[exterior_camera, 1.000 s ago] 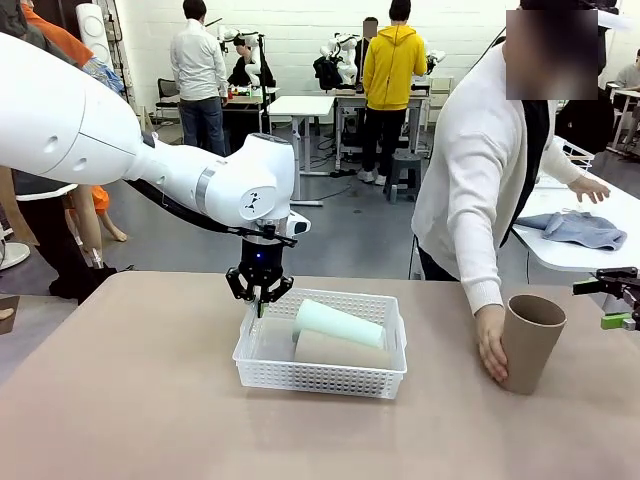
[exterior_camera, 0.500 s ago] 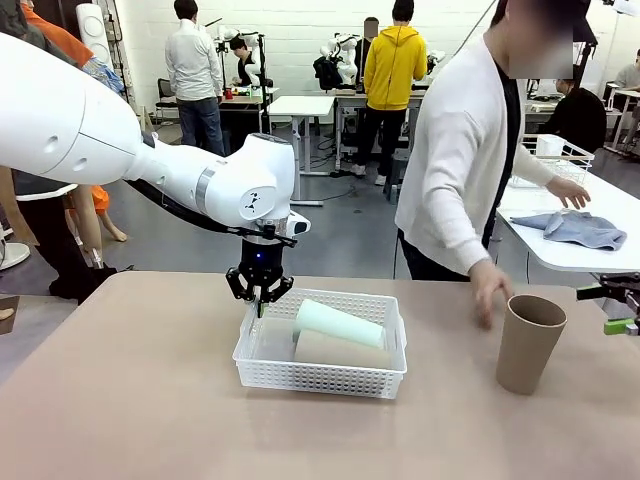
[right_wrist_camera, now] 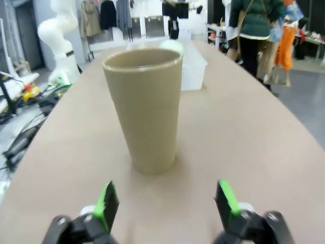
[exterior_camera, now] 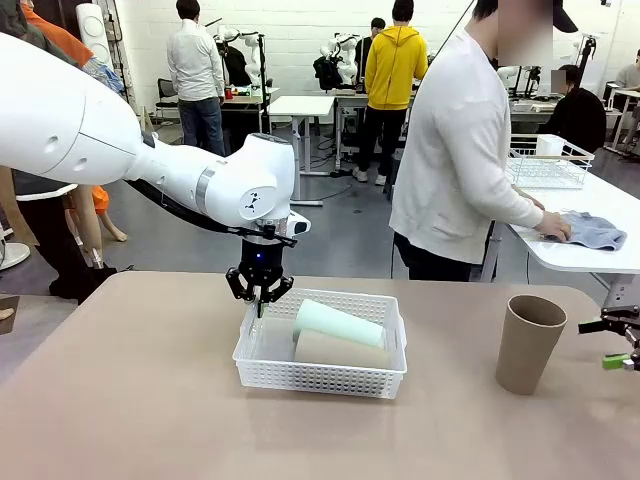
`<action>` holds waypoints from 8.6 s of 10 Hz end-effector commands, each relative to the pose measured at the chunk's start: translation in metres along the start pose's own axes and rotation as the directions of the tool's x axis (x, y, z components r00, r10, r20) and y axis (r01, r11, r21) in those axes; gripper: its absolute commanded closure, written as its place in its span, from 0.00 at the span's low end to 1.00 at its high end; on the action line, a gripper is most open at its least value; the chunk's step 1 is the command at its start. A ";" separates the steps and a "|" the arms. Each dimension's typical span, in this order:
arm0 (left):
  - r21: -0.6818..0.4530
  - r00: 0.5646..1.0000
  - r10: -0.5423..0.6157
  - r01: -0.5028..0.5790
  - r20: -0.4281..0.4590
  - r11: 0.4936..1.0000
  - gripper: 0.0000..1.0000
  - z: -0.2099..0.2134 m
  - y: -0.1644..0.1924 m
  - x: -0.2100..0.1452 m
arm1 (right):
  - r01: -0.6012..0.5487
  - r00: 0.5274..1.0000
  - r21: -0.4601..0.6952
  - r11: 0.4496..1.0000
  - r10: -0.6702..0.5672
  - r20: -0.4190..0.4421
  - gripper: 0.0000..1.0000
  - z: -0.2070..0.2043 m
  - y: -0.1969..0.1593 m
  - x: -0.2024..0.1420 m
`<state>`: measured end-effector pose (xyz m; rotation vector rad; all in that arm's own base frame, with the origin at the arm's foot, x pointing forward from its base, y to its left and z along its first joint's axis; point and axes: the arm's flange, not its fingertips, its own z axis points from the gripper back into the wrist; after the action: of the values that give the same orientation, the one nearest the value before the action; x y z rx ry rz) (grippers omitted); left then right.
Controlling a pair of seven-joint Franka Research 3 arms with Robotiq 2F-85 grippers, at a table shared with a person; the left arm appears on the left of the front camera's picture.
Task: Clean and organize the cups into the basket.
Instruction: Pick up the Reusable plastic cup from the right side of the table and stack it inside the Organizing basket in the center of the table.
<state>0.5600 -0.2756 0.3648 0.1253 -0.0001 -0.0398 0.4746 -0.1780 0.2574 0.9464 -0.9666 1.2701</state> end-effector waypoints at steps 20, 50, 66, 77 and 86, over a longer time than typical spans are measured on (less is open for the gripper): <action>0.011 1.000 -0.003 0.003 0.007 1.000 1.00 0.001 0.001 0.000 | -0.020 1.000 0.224 0.974 0.017 0.017 0.00 -0.138 -0.026 0.005; 0.011 1.000 -0.003 0.003 0.007 1.000 1.00 0.001 0.001 0.000 | 0.080 0.835 0.071 0.994 -0.028 -0.550 0.21 -0.211 0.024 0.340; 0.011 1.000 -0.003 0.003 0.007 1.000 1.00 0.001 0.001 0.000 | 0.170 0.460 0.254 0.952 0.152 -0.875 0.21 -0.445 -0.012 0.282; 0.011 1.000 -0.003 0.003 0.007 1.000 1.00 0.001 0.001 0.000 | 0.182 0.500 0.270 0.946 0.147 -0.853 0.00 -0.430 -0.012 0.280; 0.011 1.000 -0.003 0.003 0.007 1.000 1.00 0.001 0.001 0.000 | -0.051 0.931 0.063 0.997 0.071 -0.358 0.00 -0.125 0.068 0.296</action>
<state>0.5603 -0.2753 0.3644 0.1256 0.0004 -0.0393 0.4404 0.0491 0.5231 0.6523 -0.6458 1.4765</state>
